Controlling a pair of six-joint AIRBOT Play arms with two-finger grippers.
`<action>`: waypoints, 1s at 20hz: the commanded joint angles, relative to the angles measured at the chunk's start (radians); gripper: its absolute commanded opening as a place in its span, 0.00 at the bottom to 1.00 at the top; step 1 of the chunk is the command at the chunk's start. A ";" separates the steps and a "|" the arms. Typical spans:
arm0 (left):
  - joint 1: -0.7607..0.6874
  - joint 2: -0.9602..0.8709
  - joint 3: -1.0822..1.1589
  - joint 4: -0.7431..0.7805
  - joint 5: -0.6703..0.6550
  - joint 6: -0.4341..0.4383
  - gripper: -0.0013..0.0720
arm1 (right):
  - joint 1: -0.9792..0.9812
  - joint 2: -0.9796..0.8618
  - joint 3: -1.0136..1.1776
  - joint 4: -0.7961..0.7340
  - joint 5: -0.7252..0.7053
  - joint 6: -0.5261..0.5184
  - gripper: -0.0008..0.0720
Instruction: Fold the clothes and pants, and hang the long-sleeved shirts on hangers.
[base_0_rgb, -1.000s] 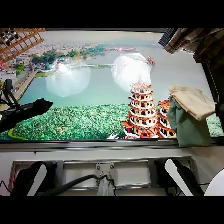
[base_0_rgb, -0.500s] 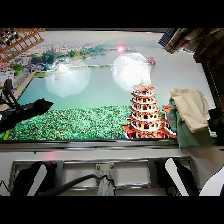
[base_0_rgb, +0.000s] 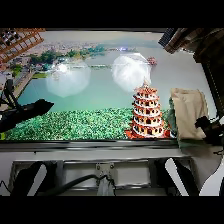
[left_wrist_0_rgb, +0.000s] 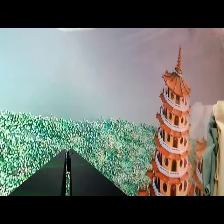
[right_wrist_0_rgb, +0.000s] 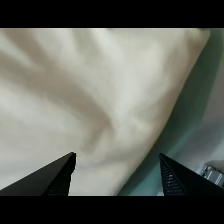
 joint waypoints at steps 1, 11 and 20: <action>0.000 0.000 0.008 0.000 -0.007 0.000 0.04 | 0.003 0.001 0.119 0.074 -0.040 -0.144 0.84; -0.251 -0.320 0.693 0.209 -0.212 -0.015 0.04 | 0.560 -0.278 0.648 0.680 -0.057 -0.904 0.79; -0.261 -0.349 0.729 0.211 -0.260 -0.015 0.04 | 0.745 -0.311 0.626 0.463 -0.053 -0.911 0.79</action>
